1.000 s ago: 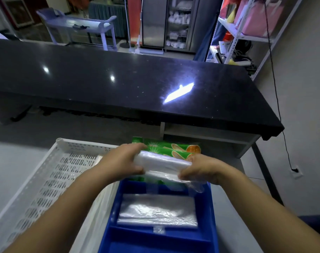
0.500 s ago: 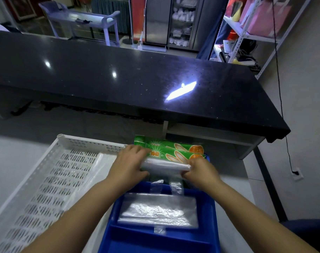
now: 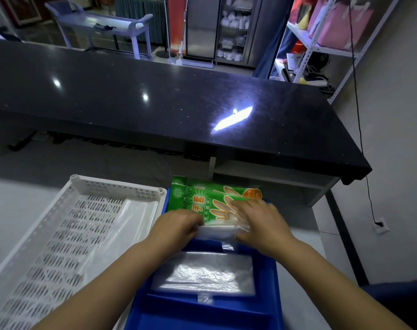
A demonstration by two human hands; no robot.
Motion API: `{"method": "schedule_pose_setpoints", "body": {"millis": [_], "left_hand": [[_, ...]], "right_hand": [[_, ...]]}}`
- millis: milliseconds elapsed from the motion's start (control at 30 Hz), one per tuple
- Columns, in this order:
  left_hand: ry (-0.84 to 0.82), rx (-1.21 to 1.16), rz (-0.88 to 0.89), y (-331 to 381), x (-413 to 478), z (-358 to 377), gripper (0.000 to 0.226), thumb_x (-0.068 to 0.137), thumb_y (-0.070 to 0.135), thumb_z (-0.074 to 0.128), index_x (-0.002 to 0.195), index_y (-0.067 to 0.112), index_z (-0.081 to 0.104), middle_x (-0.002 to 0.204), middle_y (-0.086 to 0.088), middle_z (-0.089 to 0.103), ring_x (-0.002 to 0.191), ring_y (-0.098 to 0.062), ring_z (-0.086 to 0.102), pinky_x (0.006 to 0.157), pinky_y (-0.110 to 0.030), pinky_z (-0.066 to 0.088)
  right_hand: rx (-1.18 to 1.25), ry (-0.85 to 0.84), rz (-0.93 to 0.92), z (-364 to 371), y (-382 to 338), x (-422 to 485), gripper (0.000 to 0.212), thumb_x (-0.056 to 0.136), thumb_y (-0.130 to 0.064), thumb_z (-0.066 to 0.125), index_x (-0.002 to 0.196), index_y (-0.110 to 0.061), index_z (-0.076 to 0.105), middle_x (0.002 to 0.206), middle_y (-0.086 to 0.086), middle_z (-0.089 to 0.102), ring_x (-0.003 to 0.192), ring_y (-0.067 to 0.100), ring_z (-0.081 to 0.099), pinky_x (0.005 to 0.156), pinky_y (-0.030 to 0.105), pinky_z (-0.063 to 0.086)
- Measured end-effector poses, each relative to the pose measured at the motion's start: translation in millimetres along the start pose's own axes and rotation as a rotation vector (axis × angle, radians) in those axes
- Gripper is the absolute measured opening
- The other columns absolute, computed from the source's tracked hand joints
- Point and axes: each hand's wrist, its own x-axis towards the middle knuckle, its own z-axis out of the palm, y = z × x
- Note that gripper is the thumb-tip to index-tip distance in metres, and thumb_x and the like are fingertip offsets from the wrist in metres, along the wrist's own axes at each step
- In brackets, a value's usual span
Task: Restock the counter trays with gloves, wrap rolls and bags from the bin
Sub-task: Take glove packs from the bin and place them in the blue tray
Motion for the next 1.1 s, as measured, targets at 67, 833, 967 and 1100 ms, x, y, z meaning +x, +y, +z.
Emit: {"method": "schedule_pose_setpoints", "body": {"millis": [67,833,967,1100], "left_hand": [[-0.067,0.030,-0.015,1.0,3.9,-0.6,0.020,0.083,0.019,0.056,0.098,0.026,0.066,0.101,0.005,0.069,0.094,-0.018,0.061,0.072,-0.029,0.044],[-0.049,0.118,0.127,-8.1,1.4,8.3,0.024,0.083,0.031,0.057,0.105,0.023,0.061,0.105,0.002,0.065,0.097,-0.023,0.060,0.075,-0.031,0.043],[-0.014,0.080,0.072,-8.0,4.0,10.4,0.018,0.087,0.027,0.052,0.100,0.025,0.065,0.099,0.002,0.071,0.089,-0.024,0.064,0.068,-0.030,0.044],[-0.007,0.074,0.031,-4.2,8.6,11.3,0.020,0.088,0.028,0.051,0.102,0.027,0.064,0.102,0.004,0.070,0.090,-0.023,0.065,0.071,-0.032,0.046]], "right_hand": [[0.028,0.006,-0.047,0.8,-1.4,-3.6,0.061,0.078,-0.035,0.065,0.134,-0.035,0.040,0.130,-0.006,0.054,0.120,0.017,0.044,0.100,0.037,0.034],[0.105,0.060,-0.025,24.3,-11.2,-4.9,0.015,0.088,-0.022,0.056,0.097,-0.021,0.068,0.099,0.001,0.070,0.092,0.022,0.061,0.075,0.032,0.048],[-0.021,0.206,-0.144,20.9,-9.1,-8.2,0.028,0.087,-0.035,0.057,0.106,-0.017,0.067,0.106,0.003,0.067,0.098,0.023,0.058,0.084,0.038,0.043],[-0.084,0.099,-0.182,23.2,-5.7,-12.8,0.031,0.088,-0.036,0.054,0.116,-0.023,0.061,0.113,0.000,0.064,0.106,0.022,0.055,0.093,0.035,0.037]]}}
